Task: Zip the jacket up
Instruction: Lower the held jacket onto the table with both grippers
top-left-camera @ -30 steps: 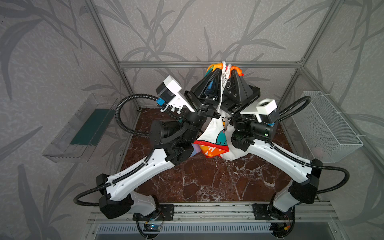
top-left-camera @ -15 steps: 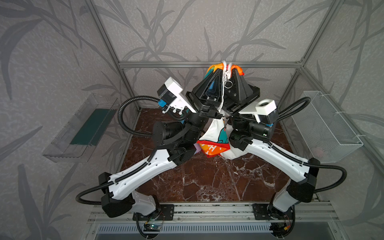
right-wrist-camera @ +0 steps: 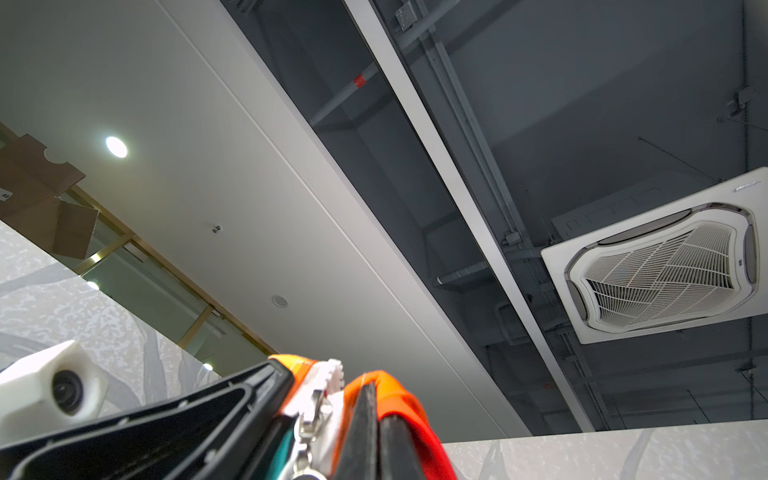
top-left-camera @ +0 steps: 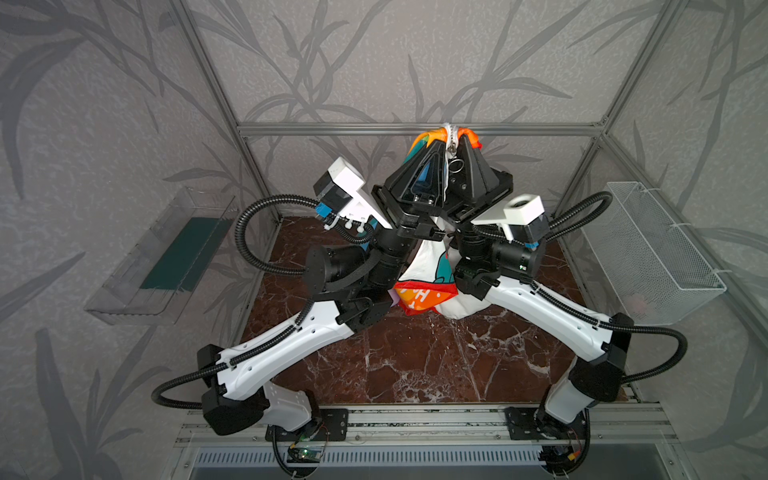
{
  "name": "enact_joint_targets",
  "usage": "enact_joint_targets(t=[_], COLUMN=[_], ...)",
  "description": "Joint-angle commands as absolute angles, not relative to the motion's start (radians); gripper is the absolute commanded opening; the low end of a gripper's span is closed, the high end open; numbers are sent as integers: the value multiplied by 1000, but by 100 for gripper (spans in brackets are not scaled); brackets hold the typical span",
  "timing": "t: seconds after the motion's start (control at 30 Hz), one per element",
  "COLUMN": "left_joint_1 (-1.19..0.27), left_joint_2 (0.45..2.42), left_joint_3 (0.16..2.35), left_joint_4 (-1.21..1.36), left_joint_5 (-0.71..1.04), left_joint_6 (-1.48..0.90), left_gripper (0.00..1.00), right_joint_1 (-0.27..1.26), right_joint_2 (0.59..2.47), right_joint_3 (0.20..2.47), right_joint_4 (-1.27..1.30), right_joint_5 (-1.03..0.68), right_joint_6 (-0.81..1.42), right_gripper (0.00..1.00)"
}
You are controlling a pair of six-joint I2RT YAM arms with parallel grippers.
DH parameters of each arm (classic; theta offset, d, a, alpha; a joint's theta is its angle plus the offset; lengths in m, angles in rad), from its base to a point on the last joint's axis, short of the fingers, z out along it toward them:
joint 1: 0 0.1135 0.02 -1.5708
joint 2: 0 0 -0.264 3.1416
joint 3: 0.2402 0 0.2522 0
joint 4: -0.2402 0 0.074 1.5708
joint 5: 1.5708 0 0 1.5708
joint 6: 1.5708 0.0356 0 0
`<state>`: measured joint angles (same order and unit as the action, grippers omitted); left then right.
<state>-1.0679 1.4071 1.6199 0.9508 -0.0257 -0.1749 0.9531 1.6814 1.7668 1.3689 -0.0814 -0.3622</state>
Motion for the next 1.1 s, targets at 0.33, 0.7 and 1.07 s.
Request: enact_joint_targets(t=[0.33,0.7,1.07], left_joint_1=[-1085,-1074,-591], left_joint_2=[1409,1336,1219], left_joint_3=[1596,1644,1344], left_joint_4=[962,710,403], left_joint_5=[-35,-155,-100], left_joint_6=[-25,59,-371], left_gripper=[0,0,0], right_joint_1=[976,966,649], right_joint_2=[1670,1557,1410], right_joint_3=[1798,1643,1307], right_joint_4=[1407,1305,653], right_joint_5=[-61,110,155], right_joint_6=[-349,-436,-2], right_gripper=[0,0,0])
